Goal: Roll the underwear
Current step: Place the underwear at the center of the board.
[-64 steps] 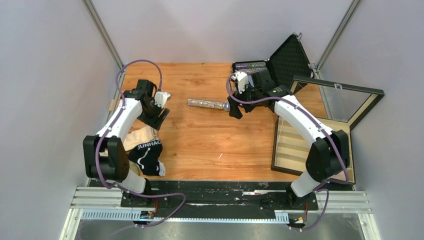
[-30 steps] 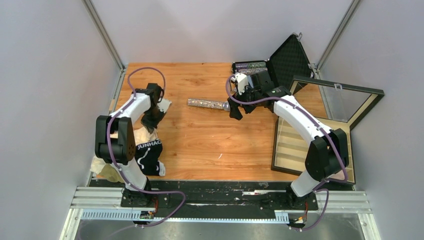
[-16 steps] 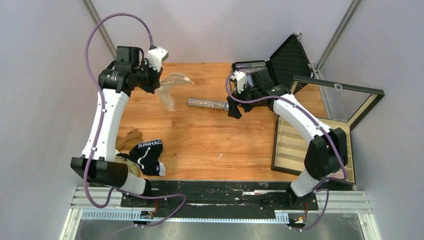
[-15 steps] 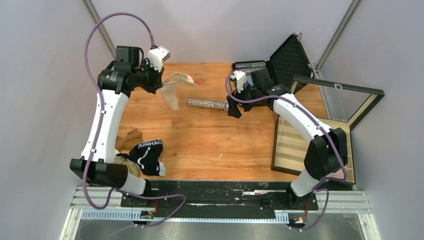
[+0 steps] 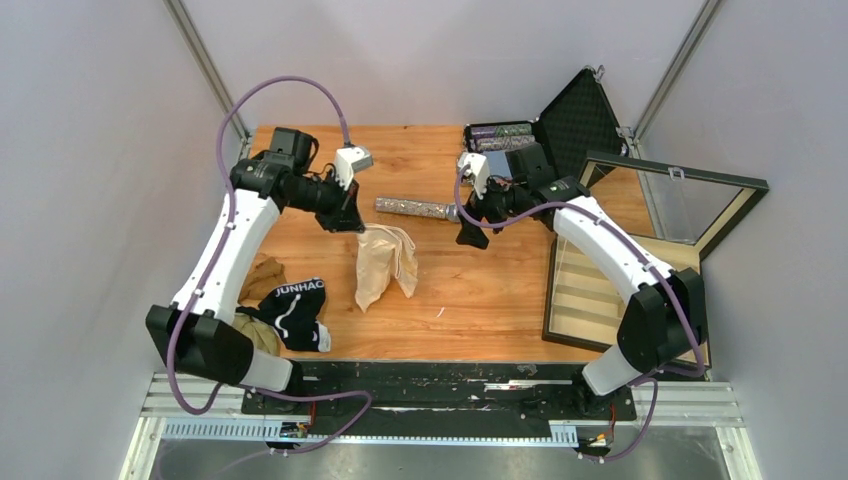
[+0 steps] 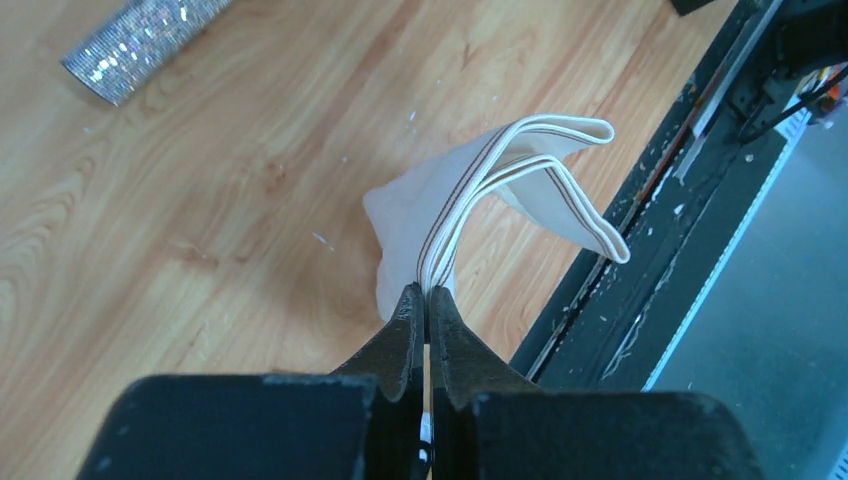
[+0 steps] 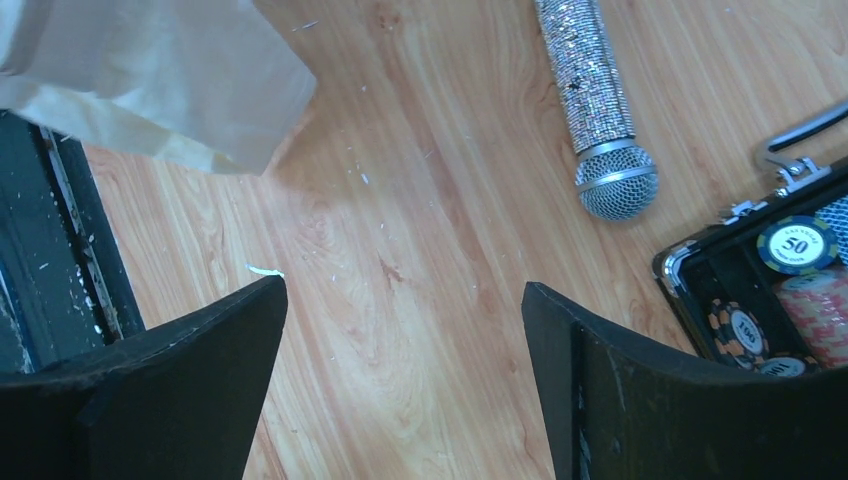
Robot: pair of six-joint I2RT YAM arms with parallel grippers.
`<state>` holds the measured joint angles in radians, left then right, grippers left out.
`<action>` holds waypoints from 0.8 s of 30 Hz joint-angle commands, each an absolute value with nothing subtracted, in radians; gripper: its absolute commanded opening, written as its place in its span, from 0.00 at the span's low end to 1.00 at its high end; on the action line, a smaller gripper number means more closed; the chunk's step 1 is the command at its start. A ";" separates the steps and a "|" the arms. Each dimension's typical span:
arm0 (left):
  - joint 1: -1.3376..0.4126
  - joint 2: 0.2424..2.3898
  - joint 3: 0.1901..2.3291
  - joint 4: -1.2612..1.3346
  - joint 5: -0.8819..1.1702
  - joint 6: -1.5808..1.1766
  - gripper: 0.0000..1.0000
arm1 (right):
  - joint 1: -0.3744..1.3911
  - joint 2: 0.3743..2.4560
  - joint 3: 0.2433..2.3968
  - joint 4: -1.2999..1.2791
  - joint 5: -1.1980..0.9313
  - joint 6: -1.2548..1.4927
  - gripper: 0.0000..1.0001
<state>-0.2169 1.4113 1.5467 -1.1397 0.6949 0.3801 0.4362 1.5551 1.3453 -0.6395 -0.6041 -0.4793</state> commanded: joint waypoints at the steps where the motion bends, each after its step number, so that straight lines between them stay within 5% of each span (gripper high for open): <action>1: -0.221 1.487 1.477 -1.004 0.648 0.428 0.00 | 0.439 1.539 1.304 -0.604 -0.674 -0.545 0.89; 3: -0.221 1.567 1.452 -0.877 0.544 0.366 0.01 | 0.439 1.551 1.290 -0.587 -0.691 -0.532 0.89; 6: -0.221 1.745 1.526 -0.708 0.319 0.268 0.44 | 0.439 1.597 1.303 -0.566 -0.698 -0.480 0.88; 12: -0.221 1.821 1.779 -0.724 0.093 0.116 0.65 | 0.439 1.650 1.348 -0.545 -0.670 -0.432 0.88; 19: -0.267 1.664 1.512 -0.668 0.450 -0.096 0.62 | 0.433 1.670 1.304 -0.462 -0.620 -0.308 0.84; 24: -0.395 1.757 1.518 -0.671 0.397 -0.145 0.60 | 0.414 1.710 1.324 -0.424 -0.594 -0.182 0.79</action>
<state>-0.3012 1.6760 1.5330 -0.6991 0.3740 -0.0467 0.4313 1.6752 1.3014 -0.5014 -0.6167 -0.3061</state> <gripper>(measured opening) 0.597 0.803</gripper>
